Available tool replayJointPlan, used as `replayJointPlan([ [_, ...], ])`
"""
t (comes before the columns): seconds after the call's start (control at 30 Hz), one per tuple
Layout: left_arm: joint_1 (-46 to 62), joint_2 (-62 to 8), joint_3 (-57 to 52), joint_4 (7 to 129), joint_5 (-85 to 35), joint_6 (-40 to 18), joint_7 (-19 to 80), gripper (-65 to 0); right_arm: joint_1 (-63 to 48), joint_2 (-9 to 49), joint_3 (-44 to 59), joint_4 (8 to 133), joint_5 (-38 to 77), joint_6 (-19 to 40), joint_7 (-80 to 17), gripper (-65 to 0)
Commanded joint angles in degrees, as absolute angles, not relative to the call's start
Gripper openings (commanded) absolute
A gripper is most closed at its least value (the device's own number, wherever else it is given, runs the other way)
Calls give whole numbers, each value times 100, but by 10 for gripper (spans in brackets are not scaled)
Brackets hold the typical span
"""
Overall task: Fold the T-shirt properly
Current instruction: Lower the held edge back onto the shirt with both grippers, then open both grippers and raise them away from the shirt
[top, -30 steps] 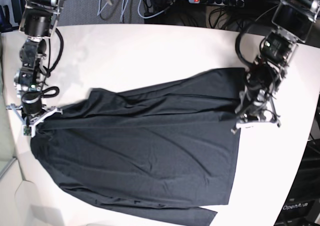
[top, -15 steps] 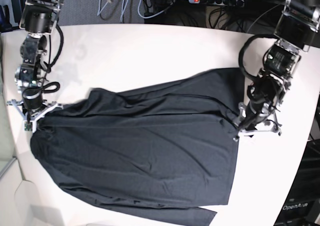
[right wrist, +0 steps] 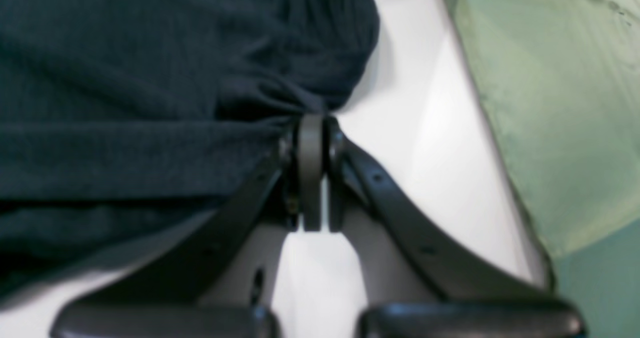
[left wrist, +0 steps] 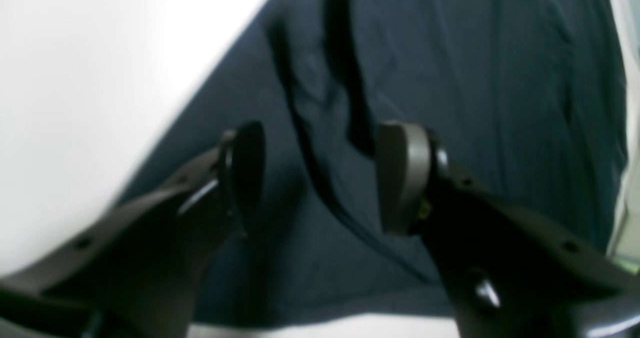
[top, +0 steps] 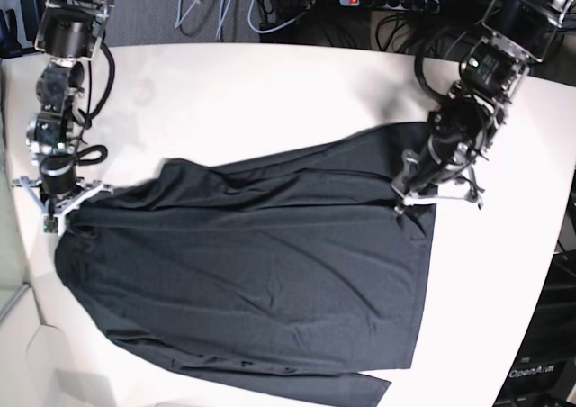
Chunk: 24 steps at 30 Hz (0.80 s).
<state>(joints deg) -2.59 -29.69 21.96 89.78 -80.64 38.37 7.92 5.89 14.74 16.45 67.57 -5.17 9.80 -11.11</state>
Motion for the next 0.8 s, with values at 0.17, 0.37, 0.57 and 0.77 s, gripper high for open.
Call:
replayJointPlan([
  [0.17,-110,-2888,2193,9112,-7442,3793,1095,-307,690,1446,1675,6870,-514,963,-971,-645],
  [0.37,-92,-2607,2185,8971,-6862,3793,1560,-399,611,1420,1675,6870,-514,963,-971,-643],
  [0.57,-110,-2510,2167,8198,-6791,3793,1701,-650,532,1446,1684,6879,-514,963,-936,-556],
  [0.77,-136,-2510,2193,7873,-6782,3793,1701,-650,532,1429,1947,6879,-514,963,-936,-551],
])
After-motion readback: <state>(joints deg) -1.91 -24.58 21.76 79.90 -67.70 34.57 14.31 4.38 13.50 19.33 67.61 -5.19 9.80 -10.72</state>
